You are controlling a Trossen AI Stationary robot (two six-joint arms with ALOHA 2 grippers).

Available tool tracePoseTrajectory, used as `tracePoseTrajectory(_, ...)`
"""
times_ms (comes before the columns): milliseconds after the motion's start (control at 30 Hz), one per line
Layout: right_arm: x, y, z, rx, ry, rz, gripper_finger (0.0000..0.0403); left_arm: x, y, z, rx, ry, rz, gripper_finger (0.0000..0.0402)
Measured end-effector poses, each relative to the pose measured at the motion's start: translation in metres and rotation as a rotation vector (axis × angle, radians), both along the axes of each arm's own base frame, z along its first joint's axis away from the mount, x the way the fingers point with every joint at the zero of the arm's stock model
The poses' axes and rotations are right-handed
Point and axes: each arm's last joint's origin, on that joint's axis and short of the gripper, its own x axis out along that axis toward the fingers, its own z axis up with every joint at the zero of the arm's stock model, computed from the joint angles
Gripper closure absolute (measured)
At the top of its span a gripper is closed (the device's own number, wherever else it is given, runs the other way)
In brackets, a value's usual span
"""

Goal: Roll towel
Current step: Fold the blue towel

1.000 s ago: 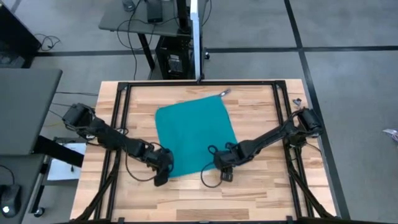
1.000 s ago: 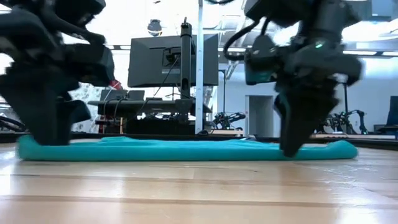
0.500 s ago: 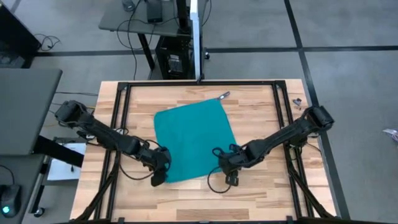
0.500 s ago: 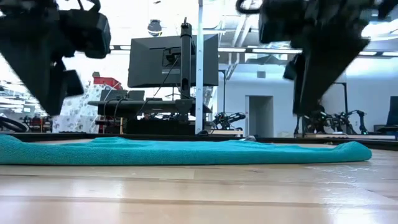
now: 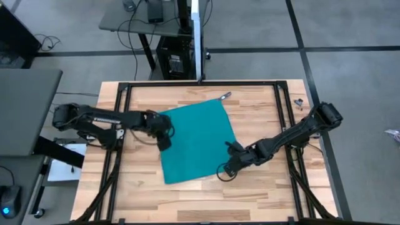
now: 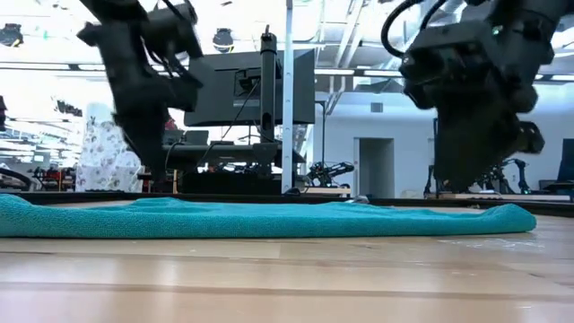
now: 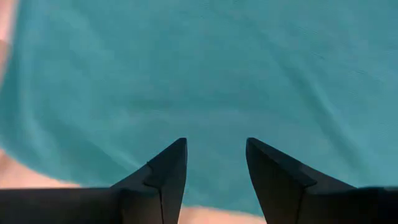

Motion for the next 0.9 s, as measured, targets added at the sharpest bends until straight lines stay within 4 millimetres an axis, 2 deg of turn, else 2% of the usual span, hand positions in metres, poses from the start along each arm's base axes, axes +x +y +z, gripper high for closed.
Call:
tracePoseTrajectory(200,0.008,0.010,-0.021,0.023,-0.015,-0.006,0.0255,0.002,0.037,-0.017,0.019,0.057,0.010,0.0251)
tracePoseTrajectory(367,0.013,0.012,-0.038,0.033,0.022,-0.043,0.0255,0.005,0.046,-0.043,-0.070,0.164,0.006,0.0251)
tracePoseTrajectory(467,0.012,0.012,-0.040,0.018,0.038,-0.009,0.0255,0.004,0.045,-0.053,-0.110,0.236,0.030,0.0251)
tracePoseTrajectory(567,0.010,0.009,-0.038,-0.001,0.067,0.015,0.0255,0.003,0.039,-0.053,-0.121,0.256,0.069,0.0251)
tracePoseTrajectory(700,0.005,-0.001,-0.036,-0.037,0.127,0.032,0.0255,-0.003,0.025,-0.042,-0.151,0.246,0.135,0.0251)
tracePoseTrajectory(900,0.001,-0.023,-0.029,-0.083,0.201,0.150,0.0255,-0.008,0.001,-0.028,-0.206,0.219,0.277,0.0251)
